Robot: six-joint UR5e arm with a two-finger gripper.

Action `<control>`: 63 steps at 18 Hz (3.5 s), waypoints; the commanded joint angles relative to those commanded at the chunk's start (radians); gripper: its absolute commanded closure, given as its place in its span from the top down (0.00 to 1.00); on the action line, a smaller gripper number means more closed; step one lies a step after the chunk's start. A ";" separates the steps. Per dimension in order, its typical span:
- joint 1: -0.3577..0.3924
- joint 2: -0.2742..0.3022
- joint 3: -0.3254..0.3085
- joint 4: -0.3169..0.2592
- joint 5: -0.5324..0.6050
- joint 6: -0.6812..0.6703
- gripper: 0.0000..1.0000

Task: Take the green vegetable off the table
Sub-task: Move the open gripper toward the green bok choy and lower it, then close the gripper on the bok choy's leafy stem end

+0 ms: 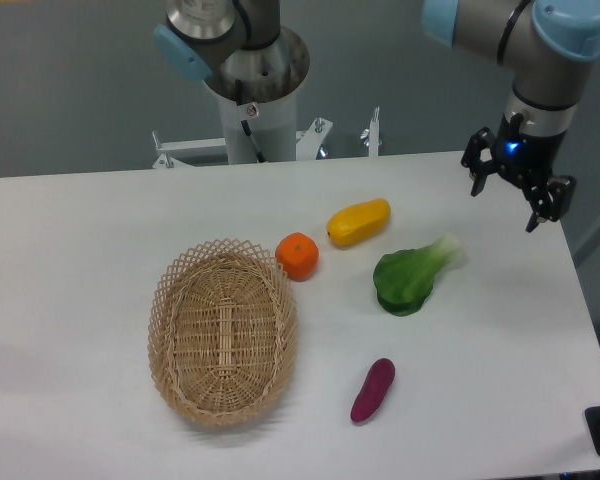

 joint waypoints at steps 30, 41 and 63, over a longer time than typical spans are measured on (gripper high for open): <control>0.026 -0.058 -0.296 0.320 0.073 0.092 1.00; -0.031 -0.109 -0.350 0.462 0.117 -0.040 1.00; -0.040 -0.133 -0.344 0.457 0.120 -0.028 0.39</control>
